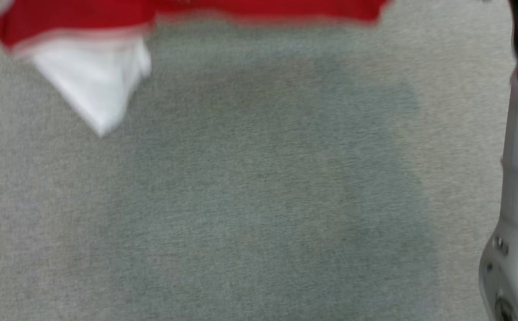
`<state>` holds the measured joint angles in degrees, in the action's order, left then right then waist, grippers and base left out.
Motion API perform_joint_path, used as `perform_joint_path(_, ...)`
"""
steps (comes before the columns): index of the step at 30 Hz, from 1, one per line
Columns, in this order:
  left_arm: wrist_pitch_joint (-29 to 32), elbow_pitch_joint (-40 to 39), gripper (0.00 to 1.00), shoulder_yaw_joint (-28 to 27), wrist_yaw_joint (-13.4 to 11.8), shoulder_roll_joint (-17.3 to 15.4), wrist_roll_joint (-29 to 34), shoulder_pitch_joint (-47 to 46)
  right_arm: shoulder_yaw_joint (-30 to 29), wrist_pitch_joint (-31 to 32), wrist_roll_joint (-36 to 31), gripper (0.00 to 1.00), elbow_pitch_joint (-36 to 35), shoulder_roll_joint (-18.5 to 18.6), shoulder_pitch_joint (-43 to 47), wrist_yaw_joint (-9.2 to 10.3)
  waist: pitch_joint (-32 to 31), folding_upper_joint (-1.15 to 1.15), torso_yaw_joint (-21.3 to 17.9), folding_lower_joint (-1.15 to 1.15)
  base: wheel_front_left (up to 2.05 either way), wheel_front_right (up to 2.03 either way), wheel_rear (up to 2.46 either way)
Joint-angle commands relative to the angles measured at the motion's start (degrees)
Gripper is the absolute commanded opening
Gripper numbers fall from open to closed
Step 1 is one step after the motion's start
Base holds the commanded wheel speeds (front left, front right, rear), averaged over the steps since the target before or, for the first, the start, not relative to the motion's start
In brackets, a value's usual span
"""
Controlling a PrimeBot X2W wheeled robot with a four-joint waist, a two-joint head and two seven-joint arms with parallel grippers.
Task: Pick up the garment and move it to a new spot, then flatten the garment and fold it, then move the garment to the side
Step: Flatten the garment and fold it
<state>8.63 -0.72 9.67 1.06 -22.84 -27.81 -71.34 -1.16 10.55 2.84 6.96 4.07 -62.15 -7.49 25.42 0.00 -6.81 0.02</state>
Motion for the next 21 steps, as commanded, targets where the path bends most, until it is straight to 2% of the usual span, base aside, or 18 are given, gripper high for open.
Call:
perform_joint_path(1,-0.9,1.2,0.00,0.2,0.3,0.5,0.5,-1.8,-0.3,-0.7,-0.9,0.00,1.6,-0.2,-2.1,-0.01,1.6,0.00,1.4,-0.02,0.00,0.00,0.00)
perform_joint_path(5,-5.2,9.4,0.00,2.5,1.0,3.1,2.2,-5.8,-1.4,-2.8,-5.4,0.00,11.6,-1.0,-8.4,-0.01,4.0,0.00,4.0,-0.02,0.00,0.00,0.00)
perform_joint_path(8,-7.6,13.9,0.00,4.1,1.6,5.8,1.9,-5.3,-2.8,-4.7,-9.0,0.00,17.9,-1.0,-10.6,-0.01,6.1,0.00,6.0,-0.02,0.00,0.00,0.00)
perform_joint_path(14,-12.4,20.6,0.00,5.5,2.2,9.7,-0.3,1.6,-4.4,-10.3,-9.4,0.00,30.5,-1.1,-8.3,-0.01,7.9,0.00,8.2,-0.02,0.00,0.00,0.00)
perform_joint_path(21,-17.8,25.0,0.00,5.2,3.9,10.7,-3.6,12.5,-4.5,-17.4,-8.8,0.00,41.2,-1.1,-5.8,-0.01,7.6,0.00,8.4,-0.02,0.00,0.00,0.00)
